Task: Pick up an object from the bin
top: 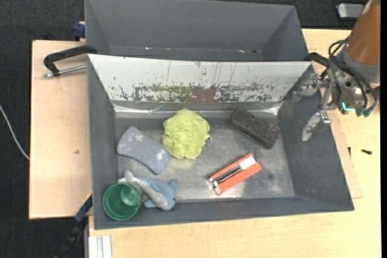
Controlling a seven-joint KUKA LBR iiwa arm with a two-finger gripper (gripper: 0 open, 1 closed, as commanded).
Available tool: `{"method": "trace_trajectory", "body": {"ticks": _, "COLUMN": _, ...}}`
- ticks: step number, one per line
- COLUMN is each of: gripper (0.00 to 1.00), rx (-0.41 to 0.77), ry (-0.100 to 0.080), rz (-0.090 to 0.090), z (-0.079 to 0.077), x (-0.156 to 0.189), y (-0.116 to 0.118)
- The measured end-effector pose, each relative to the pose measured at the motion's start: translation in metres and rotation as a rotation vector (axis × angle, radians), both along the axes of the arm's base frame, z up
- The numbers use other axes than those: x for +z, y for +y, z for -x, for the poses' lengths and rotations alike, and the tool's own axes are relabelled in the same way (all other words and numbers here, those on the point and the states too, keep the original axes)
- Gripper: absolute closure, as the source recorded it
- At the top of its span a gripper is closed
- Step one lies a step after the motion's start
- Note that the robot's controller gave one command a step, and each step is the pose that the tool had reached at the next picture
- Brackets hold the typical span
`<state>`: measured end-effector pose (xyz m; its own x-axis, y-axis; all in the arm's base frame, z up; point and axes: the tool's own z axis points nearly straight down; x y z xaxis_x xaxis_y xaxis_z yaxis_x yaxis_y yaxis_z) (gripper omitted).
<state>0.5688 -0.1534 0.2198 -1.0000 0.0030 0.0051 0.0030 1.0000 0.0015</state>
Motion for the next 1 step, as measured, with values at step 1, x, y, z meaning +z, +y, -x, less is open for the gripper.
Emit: {"method": "trace_trajectory", "body": {"ticks": 1, "gripper": 0.0, "rx": 0.002, "ry": -0.008, "rz": 0.002, "z": -0.0017, "x": 0.0042, "y": 0.0006}}
